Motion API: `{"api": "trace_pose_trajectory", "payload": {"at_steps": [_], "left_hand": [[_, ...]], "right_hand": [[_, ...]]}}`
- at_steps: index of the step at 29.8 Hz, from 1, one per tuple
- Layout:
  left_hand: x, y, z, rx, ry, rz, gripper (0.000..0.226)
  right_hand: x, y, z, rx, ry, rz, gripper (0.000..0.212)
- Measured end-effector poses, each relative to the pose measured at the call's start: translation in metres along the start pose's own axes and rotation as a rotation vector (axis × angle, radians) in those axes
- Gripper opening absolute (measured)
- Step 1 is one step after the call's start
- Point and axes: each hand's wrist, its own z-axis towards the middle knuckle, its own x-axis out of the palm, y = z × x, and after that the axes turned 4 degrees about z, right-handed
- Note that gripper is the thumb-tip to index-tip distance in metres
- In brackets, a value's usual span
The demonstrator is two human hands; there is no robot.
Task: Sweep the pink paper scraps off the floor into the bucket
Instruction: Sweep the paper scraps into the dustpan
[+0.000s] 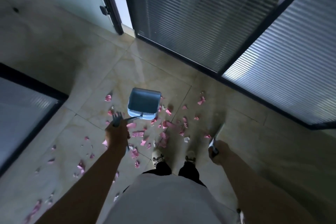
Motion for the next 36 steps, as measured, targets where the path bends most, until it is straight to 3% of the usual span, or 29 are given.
{"api": "trace_pose_trajectory", "payload": {"at_steps": [5,9,14,20,27,31,36], "left_hand": [[0.011,-0.015,0.011,0.003,-0.006,-0.026,0.014],[0.017,-0.015,0.015,-0.046,-0.053,-0.06,0.003],[0.032,-0.014,0.017,-0.076,-0.134,-0.063,0.004],[0.054,-0.01,0.017,-0.115,-0.293,0.014,0.011],[0.055,0.012,-0.011,-0.18,-0.494,0.069,0.015],[0.037,0.037,-0.033,-0.247,-0.587,0.011,0.02],[0.014,0.065,-0.074,-0.305,-0.664,0.032,0.014]], "right_hand": [[0.063,0.019,-0.011,-0.088,0.093,-0.241,0.043],[0.081,0.03,-0.026,-0.122,0.115,-0.319,0.037],[0.061,0.048,-0.034,-0.145,0.139,-0.203,0.023],[0.032,0.125,0.007,-0.141,0.022,-0.424,0.019],[0.035,0.214,0.061,-0.177,0.022,-0.751,0.019],[0.069,0.204,0.077,-0.177,0.106,-0.875,0.017],[0.112,0.146,0.046,-0.235,0.228,-1.208,0.025]]}}
